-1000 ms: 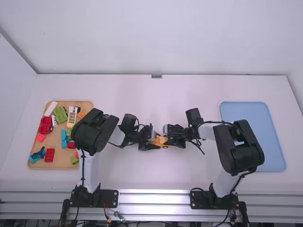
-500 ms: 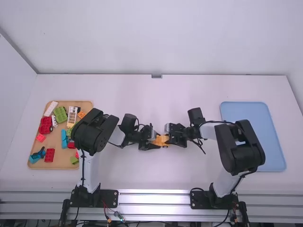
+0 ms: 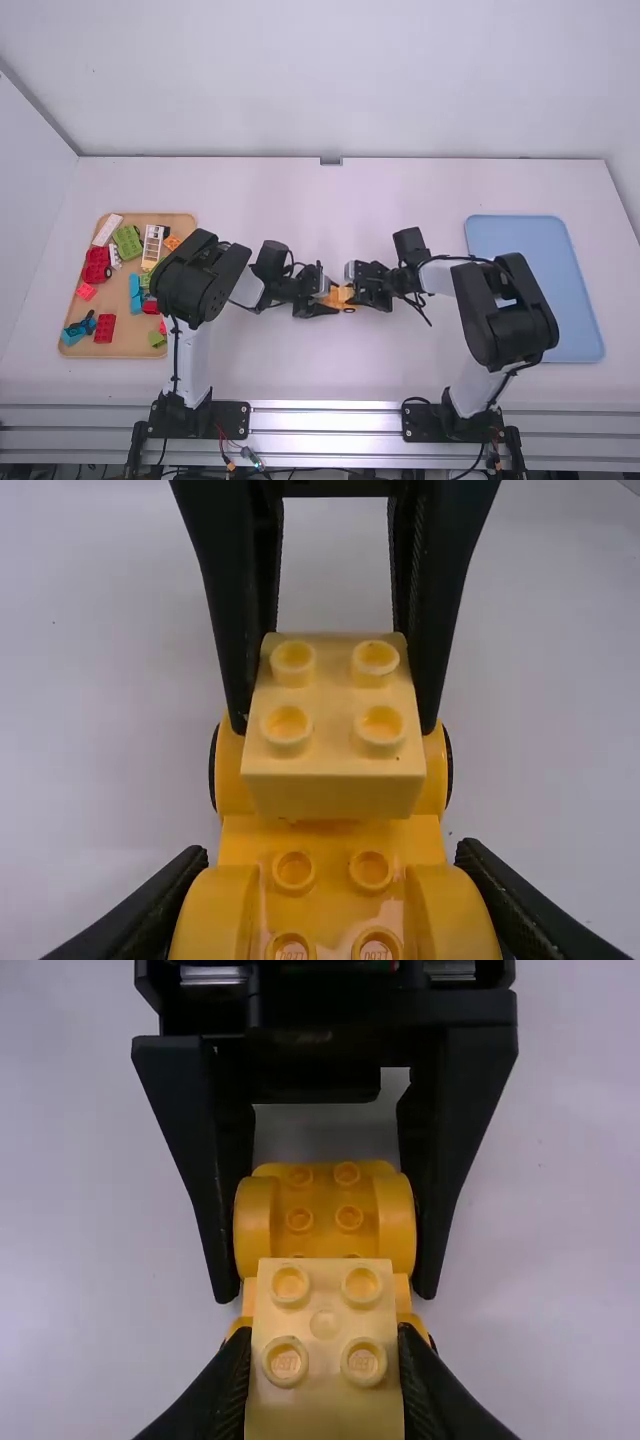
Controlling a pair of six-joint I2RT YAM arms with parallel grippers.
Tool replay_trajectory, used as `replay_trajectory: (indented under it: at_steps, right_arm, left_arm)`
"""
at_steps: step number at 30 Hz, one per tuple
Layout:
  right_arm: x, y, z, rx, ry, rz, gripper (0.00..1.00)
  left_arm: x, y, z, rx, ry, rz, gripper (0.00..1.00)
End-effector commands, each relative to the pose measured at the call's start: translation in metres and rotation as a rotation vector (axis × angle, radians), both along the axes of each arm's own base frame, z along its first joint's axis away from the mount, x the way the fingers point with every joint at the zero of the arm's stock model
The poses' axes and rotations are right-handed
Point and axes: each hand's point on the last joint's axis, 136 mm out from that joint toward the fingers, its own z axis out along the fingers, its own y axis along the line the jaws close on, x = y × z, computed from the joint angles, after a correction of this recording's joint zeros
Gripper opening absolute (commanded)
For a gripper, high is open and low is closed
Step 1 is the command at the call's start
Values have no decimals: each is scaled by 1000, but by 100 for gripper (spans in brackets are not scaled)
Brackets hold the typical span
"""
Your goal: Assemble lego blocks to make yellow taxi
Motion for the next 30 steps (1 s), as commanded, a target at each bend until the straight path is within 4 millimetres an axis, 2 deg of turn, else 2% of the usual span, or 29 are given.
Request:
replay_trajectory:
  at_steps: [1, 9, 12, 15, 16, 18, 22, 26, 30]
  right_arm:
    - [8, -8, 0, -33, -14, -29, 14]
    - [7, -6, 0, -33, -13, -23, 15]
    - [5, -4, -1, -39, -17, -14, 18]
    - [6, -5, -1, -39, -18, -18, 28]
    - [7, -6, -1, -38, -16, -23, 38]
    - [8, -7, -1, -35, -15, -26, 47]
    - [10, -9, 0, -32, -15, -36, 55]
    - [11, -8, 1, -25, -22, -34, 55]
    - [9, -5, 3, -7, -21, -25, 42]
  left_arm:
    - [-4, 6, -20, 64, 42, 36, 25]
    - [-4, 6, -19, 64, 42, 36, 25]
    - [-4, 6, -19, 63, 43, 37, 25]
    - [-4, 6, -20, 64, 42, 36, 25]
    - [-4, 6, -20, 64, 42, 37, 25]
    - [-4, 6, -19, 63, 43, 36, 25]
    - [-4, 6, -19, 63, 43, 36, 25]
    - [-4, 6, -20, 64, 43, 36, 25]
    - [-4, 6, -20, 64, 42, 36, 25]
